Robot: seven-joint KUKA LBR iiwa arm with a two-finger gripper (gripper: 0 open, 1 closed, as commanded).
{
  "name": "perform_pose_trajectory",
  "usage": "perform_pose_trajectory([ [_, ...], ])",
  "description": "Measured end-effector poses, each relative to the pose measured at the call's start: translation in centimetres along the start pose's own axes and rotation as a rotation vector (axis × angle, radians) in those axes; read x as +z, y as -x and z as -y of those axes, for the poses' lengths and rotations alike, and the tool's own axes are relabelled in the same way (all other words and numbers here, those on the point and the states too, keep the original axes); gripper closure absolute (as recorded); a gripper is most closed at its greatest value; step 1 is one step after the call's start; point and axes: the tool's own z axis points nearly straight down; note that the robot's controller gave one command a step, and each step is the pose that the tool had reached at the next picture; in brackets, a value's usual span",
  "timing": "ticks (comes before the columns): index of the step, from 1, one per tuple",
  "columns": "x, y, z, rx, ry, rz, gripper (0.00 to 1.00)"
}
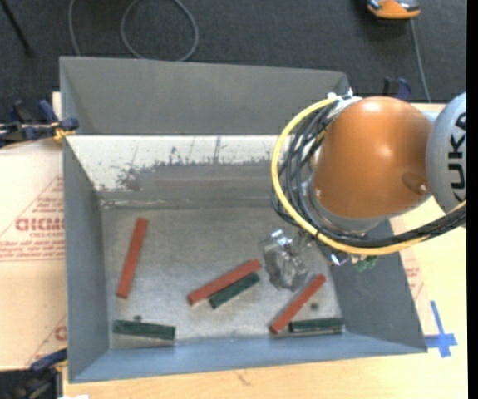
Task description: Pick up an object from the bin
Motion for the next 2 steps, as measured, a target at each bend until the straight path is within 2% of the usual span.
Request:
perform_pose_trajectory([
  [1, 0.3, 0.1, -0.4, -0.005, 0.005, -0.005, 0.0],
  [2, 9.8, 2.2, 2.0, 0.296, 0.005, -0.009, 0.0],
])
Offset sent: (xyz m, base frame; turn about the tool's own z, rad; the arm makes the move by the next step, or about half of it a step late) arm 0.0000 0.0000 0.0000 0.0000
